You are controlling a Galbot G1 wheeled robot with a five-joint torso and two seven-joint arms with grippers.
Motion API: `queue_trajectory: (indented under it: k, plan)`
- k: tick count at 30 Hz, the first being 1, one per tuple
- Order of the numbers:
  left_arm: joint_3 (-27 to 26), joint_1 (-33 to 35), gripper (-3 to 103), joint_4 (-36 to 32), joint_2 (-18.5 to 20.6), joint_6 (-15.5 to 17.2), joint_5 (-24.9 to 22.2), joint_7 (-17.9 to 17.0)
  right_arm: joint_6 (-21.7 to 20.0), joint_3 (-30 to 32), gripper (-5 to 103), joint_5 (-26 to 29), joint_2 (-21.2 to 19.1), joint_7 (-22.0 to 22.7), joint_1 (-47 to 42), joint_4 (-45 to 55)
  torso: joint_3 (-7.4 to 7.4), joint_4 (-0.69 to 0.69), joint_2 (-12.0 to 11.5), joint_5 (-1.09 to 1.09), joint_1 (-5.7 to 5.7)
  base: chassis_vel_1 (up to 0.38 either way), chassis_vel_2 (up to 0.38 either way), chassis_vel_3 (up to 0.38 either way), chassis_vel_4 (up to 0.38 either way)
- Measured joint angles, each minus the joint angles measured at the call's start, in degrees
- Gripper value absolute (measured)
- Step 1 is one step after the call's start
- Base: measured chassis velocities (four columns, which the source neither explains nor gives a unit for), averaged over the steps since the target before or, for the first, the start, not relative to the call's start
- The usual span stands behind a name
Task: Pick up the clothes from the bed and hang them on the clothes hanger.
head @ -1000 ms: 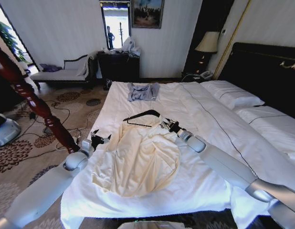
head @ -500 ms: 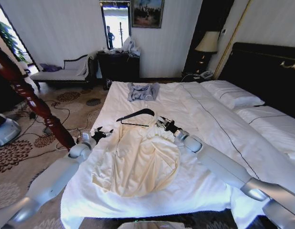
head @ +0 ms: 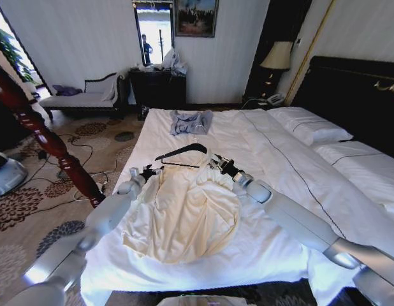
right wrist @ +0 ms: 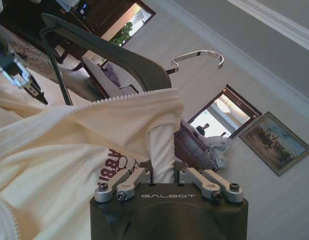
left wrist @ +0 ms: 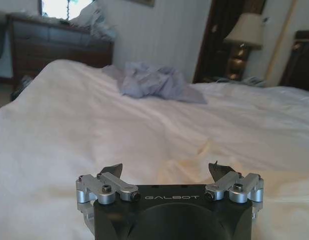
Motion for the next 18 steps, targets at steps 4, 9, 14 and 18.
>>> queue_trajectory:
  k: [4, 9, 14, 18]
  plan:
    - [0.69, -1.89, 96, 4.62, -2.2, 0.55, 0.44, -0.28, -0.45, 0.0, 19, 0.44, -0.07, 0.18, 0.13, 0.33, 0.0, 0.02, 0.0, 0.0, 0.0, 0.0, 0.0, 0.0, 0.0]
    - [2.4, -2.78, 94, 7.4, -3.36, 0.9, 1.55, 0.32, -0.79, -0.05, 19, 0.75, 0.05, 0.43, 0.33, 0.35, 0.0, 0.01, 0.0, 0.0, -0.01, 0.0, 0.0, 0.0, 0.0]
    - [1.92, -3.54, 82, 11.33, -5.73, -1.08, 3.89, 1.28, -1.05, -0.06, 19, 0.8, 0.08, 0.37, 0.28, 0.37, 0.0, 0.02, 0.0, -0.01, -0.01, 0.0, 0.0, 0.0, 0.0]
    - [0.44, -3.97, 66, 13.31, -7.73, -2.25, 4.57, 1.21, -1.15, -0.08, 19, 0.8, 0.04, 0.24, 0.11, 0.48, 0.0, -0.02, -0.01, -0.01, -0.01, 0.0, 0.0, 0.0, 0.0]
